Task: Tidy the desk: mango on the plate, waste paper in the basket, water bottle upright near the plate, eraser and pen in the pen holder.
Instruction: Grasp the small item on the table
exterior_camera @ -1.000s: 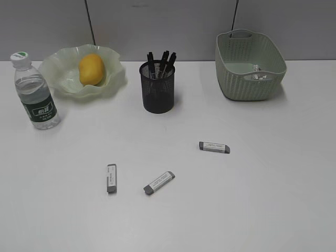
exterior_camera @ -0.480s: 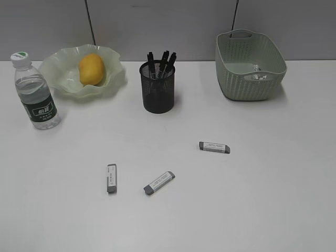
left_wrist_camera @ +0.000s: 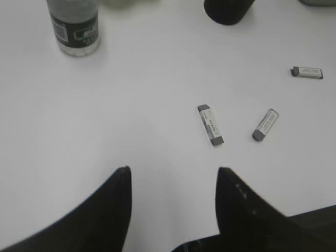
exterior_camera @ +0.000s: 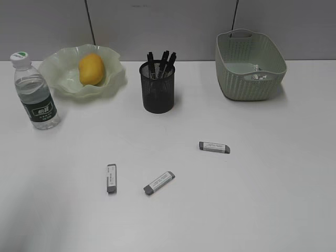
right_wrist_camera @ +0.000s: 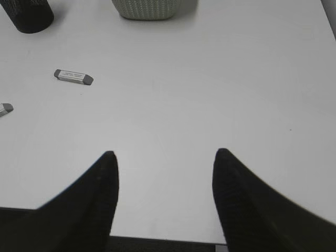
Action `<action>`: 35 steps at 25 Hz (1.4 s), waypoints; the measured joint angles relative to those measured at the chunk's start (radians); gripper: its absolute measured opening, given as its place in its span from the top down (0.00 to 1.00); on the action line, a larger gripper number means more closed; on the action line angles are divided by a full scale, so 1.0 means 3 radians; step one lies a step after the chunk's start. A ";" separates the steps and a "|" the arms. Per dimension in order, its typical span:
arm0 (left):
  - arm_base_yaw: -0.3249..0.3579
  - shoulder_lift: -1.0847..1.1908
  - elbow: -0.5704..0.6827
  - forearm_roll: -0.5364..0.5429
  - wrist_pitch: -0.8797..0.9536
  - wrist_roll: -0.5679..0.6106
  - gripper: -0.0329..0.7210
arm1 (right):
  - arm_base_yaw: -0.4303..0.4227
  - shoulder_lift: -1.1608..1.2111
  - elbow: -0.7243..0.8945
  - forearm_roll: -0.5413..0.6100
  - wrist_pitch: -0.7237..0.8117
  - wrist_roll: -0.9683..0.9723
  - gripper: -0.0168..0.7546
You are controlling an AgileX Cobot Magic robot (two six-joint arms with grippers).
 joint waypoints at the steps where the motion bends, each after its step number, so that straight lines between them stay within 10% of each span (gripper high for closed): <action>1: 0.0000 0.0250 -0.0058 -0.0059 0.0000 0.0000 0.43 | 0.0000 0.0000 0.0000 0.0000 -0.0007 0.0000 0.38; 7: -0.0071 0.1246 -0.0426 -0.0209 0.0091 0.0000 0.43 | 0.0000 0.0000 0.0000 -0.0004 -0.0015 0.0000 0.38; 22: -0.1217 0.2952 -0.1125 0.0141 -0.0049 -0.0957 0.43 | 0.0000 0.0000 0.0000 -0.0007 -0.0018 0.0000 0.38; 35: -0.1469 0.3807 -0.1552 0.0643 -0.0017 -0.1933 0.43 | 0.0000 0.0000 0.0000 -0.0010 -0.0021 0.0000 0.38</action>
